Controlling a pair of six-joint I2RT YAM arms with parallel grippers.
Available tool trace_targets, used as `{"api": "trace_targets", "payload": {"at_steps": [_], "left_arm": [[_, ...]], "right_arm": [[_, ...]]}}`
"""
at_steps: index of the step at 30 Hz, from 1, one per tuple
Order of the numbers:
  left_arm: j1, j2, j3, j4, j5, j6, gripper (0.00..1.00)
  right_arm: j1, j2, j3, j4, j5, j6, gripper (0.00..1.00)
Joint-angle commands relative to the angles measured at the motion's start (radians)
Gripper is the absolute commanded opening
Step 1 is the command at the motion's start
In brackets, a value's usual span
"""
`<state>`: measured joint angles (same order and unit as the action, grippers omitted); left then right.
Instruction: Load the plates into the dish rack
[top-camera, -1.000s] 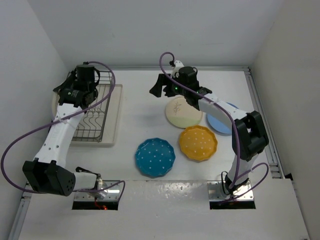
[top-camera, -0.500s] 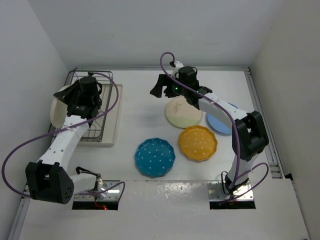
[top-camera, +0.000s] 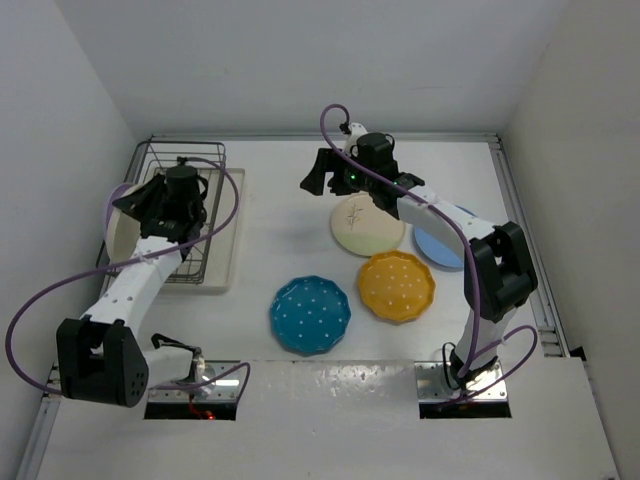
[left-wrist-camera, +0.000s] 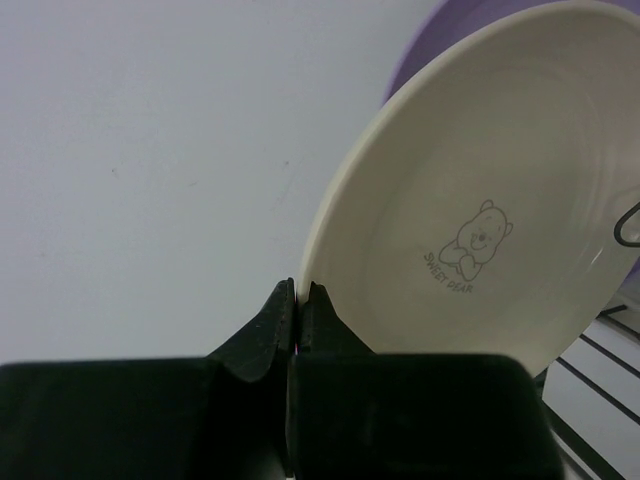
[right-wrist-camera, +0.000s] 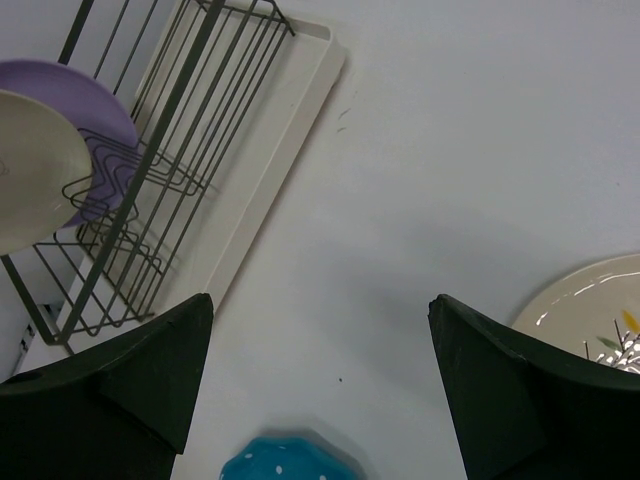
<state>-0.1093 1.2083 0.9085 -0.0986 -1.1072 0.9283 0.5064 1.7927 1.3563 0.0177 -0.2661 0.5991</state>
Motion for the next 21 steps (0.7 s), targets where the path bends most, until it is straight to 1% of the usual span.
{"api": "trace_targets", "payload": {"at_steps": [1, 3, 4, 6, 10, 11, 12, 17, 21], "left_arm": [[0.017, 0.046, 0.041, -0.128, 0.088, -0.178, 0.00], [0.026, 0.079, 0.061, -0.194, 0.135, -0.232, 0.01], [0.039, 0.089, 0.070, -0.211, 0.148, -0.273, 0.01], [0.039, 0.123, 0.082, -0.233, 0.173, -0.304, 0.02], [0.048, 0.186, 0.110, -0.265, 0.173, -0.354, 0.02], [0.048, 0.197, 0.133, -0.276, 0.173, -0.383, 0.00], [0.048, 0.207, 0.142, -0.285, 0.173, -0.397, 0.00], [0.048, 0.230, 0.161, -0.303, 0.173, -0.453, 0.00], [0.048, 0.256, 0.161, -0.283, 0.107, -0.453, 0.00]], "right_arm": [[0.006, -0.041, 0.006, 0.014, 0.013, 0.001, 0.89], [0.004, -0.041, 0.001, 0.010, 0.024, -0.005, 0.89], [0.001, -0.044, -0.003, 0.007, 0.022, -0.005, 0.89], [0.000, -0.050, -0.008, 0.002, 0.028, -0.004, 0.89], [-0.009, -0.062, -0.026, 0.002, 0.036, -0.005, 0.89], [-0.015, -0.062, -0.029, 0.004, 0.034, -0.008, 0.89], [-0.014, -0.064, -0.029, 0.004, 0.036, -0.007, 0.89], [-0.016, -0.064, -0.037, 0.007, 0.036, -0.005, 0.90], [-0.014, -0.053, -0.036, 0.018, 0.036, 0.002, 0.90]]}}
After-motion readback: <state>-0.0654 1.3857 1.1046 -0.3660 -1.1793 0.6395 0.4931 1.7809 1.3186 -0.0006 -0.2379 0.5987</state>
